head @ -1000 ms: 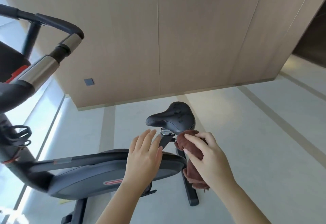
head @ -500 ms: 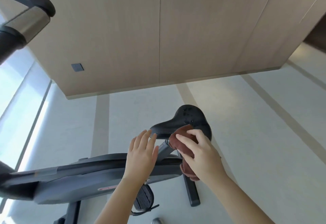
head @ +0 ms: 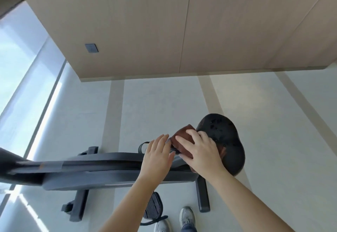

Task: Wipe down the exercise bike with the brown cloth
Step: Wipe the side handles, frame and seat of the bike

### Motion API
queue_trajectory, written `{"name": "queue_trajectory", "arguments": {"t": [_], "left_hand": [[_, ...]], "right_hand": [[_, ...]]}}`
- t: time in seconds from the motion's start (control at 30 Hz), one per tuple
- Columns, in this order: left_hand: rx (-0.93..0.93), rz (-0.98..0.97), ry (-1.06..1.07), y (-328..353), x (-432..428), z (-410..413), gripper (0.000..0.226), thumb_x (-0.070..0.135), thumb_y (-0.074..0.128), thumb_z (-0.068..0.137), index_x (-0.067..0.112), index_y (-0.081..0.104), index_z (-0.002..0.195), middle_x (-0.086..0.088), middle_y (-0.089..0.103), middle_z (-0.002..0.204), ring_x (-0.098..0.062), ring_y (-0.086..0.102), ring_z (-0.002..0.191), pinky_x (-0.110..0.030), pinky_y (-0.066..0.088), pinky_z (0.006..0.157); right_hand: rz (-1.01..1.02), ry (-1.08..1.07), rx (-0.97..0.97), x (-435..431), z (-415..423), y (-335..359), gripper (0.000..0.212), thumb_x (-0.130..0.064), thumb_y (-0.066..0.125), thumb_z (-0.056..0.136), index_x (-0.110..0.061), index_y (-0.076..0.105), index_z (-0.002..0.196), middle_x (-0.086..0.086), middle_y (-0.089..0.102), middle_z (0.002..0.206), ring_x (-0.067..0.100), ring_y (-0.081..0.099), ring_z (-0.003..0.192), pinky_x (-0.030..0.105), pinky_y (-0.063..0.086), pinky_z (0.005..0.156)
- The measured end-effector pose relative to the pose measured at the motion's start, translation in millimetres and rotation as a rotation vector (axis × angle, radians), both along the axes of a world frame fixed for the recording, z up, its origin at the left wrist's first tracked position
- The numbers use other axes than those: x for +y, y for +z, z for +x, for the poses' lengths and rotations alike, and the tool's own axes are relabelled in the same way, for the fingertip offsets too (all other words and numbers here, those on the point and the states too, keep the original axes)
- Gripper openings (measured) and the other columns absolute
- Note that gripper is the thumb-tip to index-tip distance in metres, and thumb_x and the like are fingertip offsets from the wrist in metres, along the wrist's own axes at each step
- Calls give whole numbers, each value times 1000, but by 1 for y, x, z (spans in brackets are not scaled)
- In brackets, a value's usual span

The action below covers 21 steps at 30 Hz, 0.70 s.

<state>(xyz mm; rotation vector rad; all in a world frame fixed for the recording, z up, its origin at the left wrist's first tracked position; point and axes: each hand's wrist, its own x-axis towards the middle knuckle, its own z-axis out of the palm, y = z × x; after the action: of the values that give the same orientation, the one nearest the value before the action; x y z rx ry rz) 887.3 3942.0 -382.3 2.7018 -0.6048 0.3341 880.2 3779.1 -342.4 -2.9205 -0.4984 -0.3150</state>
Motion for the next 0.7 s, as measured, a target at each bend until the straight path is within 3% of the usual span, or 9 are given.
{"name": "queue_trajectory", "arguments": {"t": [0.1,0.2,0.33,0.5,0.6,0.7], "left_hand": [[58,-10,27,-8,2,-1,37,30,41,85,5,54,109,-12,64,112,-28,60,105,-39,50,87],[112,10,86,-14,8,-3,43,34,36,90,3,61,107,-13,64,112,-29,60,106,-41,50,86],[128,14,101,-13,11,-8,63,40,13,100,3,63,106,-12,65,112,-29,60,105,-41,50,86],[123,-41,178,-9,18,-10,41,32,39,88,3,62,106,-13,64,113,-29,60,106,-42,48,88],[119,-111,253,-13,27,-18,41,34,42,85,6,53,112,-11,63,114,-26,56,109,-33,38,95],[98,-155,283,-17,30,-26,43,35,42,85,6,48,116,-13,62,115,-21,44,113,-31,26,98]], "right_hand": [[-14,23,11,-6,3,-1,59,-22,83,59,-25,62,114,8,62,106,29,58,81,39,53,57],[-13,35,14,-27,4,1,58,-12,84,55,-22,65,109,9,62,100,29,56,74,36,50,54],[-7,14,20,-50,2,6,55,-6,85,52,-20,69,102,9,62,93,29,55,70,35,51,48],[70,152,11,5,19,14,48,-14,82,60,-21,66,105,11,61,98,31,58,80,38,52,56],[-72,273,54,35,24,5,39,-22,81,58,-29,67,94,6,60,96,27,55,76,36,47,54],[-79,326,92,20,26,1,45,-15,81,55,-29,67,95,6,60,99,29,55,76,35,47,55]]}}
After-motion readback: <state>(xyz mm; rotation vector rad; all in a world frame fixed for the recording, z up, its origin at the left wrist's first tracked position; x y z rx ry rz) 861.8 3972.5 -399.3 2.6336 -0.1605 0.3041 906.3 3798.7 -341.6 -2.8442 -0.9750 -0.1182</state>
